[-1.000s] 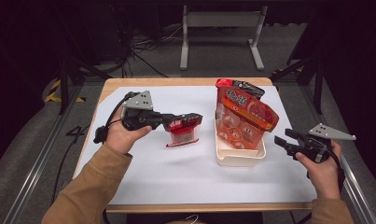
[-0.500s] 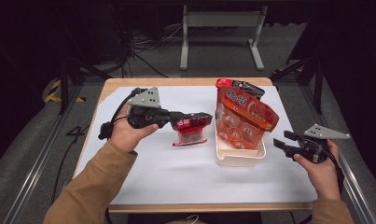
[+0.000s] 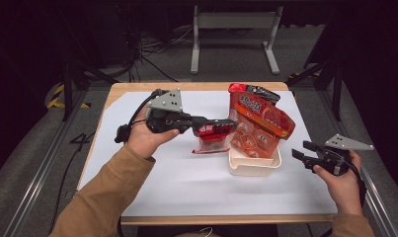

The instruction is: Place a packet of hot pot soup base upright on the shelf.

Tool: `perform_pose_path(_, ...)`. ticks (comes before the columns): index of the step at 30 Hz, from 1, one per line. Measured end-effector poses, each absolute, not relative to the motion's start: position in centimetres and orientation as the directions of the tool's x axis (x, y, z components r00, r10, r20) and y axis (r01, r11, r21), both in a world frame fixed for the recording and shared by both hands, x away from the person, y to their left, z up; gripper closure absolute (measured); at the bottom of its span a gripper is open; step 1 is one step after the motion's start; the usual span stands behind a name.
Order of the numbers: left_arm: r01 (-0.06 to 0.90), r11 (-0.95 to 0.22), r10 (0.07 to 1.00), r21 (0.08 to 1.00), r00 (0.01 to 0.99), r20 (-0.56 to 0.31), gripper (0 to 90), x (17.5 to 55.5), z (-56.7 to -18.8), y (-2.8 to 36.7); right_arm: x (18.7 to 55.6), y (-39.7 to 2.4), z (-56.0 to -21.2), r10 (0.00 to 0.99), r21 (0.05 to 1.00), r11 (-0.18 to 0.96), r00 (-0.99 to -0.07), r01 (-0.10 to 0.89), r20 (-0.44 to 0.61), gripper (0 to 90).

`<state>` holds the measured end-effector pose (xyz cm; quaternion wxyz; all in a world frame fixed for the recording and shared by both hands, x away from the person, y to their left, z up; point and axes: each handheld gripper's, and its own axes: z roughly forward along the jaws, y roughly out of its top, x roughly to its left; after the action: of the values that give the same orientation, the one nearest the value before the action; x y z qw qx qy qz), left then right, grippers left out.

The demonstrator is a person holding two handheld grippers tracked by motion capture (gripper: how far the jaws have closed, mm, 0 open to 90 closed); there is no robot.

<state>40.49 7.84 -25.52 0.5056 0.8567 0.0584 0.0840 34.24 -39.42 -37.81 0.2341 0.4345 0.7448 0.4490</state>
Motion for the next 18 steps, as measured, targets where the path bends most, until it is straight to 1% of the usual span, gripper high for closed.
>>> perform_pose_path(7,0.001,-0.473,0.17,0.881,0.981,0.091,90.0,40.4,-25.1,6.3,34.2,-39.6,-38.0,0.858,0.861,0.219,-0.511,0.458,0.054,43.7)
perform_pose_path(11,-0.009,-0.467,0.168,0.884,0.981,0.098,90.0,40.5,-25.1,5.6,34.3,-39.7,-38.1,0.862,0.855,0.233,-0.505,0.462,0.038,44.2)
perform_pose_path(18,-0.015,-0.452,0.16,0.892,0.982,0.097,90.0,40.5,-25.1,4.2,34.7,-39.7,-38.4,0.861,0.848,0.236,-0.507,0.474,0.044,44.7)
